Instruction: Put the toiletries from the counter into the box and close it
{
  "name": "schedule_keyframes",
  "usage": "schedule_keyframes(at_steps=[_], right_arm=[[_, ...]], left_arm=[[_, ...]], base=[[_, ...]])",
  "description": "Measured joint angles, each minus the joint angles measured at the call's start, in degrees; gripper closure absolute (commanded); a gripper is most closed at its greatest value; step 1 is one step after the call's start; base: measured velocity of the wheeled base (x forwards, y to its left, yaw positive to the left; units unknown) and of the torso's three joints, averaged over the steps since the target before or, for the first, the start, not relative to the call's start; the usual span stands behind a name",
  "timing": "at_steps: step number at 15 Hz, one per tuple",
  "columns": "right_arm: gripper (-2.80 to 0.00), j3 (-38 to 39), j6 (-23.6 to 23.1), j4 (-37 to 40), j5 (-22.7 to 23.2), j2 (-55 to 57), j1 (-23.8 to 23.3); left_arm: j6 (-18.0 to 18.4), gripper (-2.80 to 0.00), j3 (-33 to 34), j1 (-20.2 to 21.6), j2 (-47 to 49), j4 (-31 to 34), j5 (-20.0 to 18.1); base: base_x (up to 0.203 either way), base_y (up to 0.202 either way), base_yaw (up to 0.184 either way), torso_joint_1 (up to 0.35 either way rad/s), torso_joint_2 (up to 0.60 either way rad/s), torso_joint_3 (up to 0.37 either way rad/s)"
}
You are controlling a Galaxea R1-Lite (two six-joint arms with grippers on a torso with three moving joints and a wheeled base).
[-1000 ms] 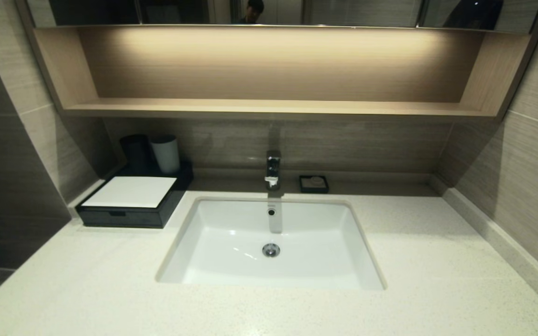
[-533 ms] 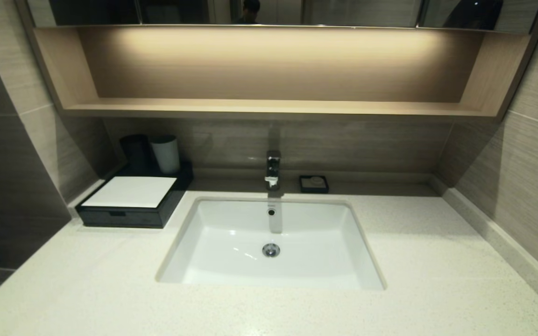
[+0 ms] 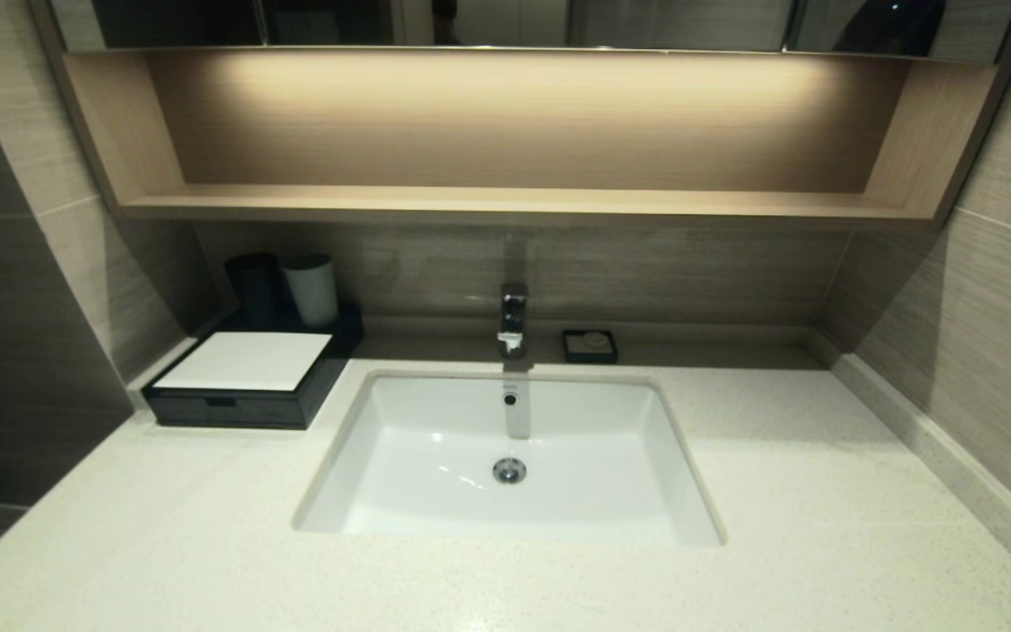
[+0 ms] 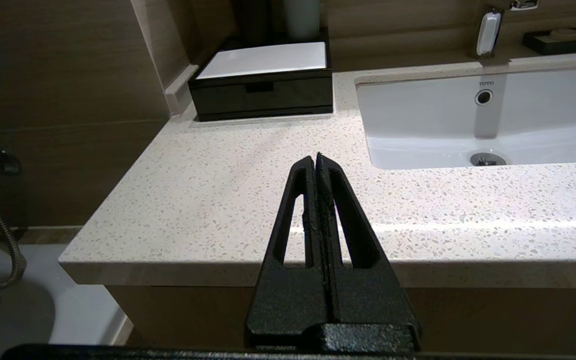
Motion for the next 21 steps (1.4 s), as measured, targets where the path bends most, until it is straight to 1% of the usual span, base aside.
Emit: schedule_keyframes(at_steps=[2, 3, 4, 5, 6, 12, 21], right_arm=[[0.0, 0.0, 0.0, 0.0, 0.0, 0.0, 0.0], [0.0, 0.0, 0.0, 0.0, 0.0, 0.0, 0.0], [0.0, 0.0, 0.0, 0.0, 0.0, 0.0, 0.0], [0.0, 0.0, 0.0, 0.0, 0.0, 0.0, 0.0], [0.0, 0.0, 0.0, 0.0, 0.0, 0.0, 0.0], [0.0, 0.0, 0.0, 0.0, 0.0, 0.0, 0.0], [0.0, 0.0, -0.3, -0.1, 0.2, 0.0, 0.0]], left_arm=[[-0.9, 0.0, 0.0, 0.0, 0.0, 0.7, -1.1], [-1.9, 0.0, 0.0, 0.0, 0.2, 2.8, -1.6], [-3.8, 0.0, -0.2, 0.0, 0.5, 4.8, -1.7], [-5.3, 0.0, -0.2, 0.0, 0.8, 4.6, -1.5], [-6.1, 0.0, -0.2, 0.0, 1.1, 3.6, -1.4], [-6.6, 0.0, -0.1, 0.0, 2.6, 3.4, -1.2], [-6.6, 0.0, -0.1, 0.0, 1.6, 3.4, -1.2]], base=[[0.0, 0.0, 0.0, 0.0, 0.0, 0.0], [0.0, 0.0, 0.0, 0.0, 0.0, 0.0], [0.0, 0.0, 0.0, 0.0, 0.0, 0.0], [0.0, 0.0, 0.0, 0.0, 0.0, 0.0], [0.0, 0.0, 0.0, 0.0, 0.0, 0.0], [0.0, 0.0, 0.0, 0.0, 0.0, 0.0], [0.0, 0.0, 0.0, 0.0, 0.0, 0.0]])
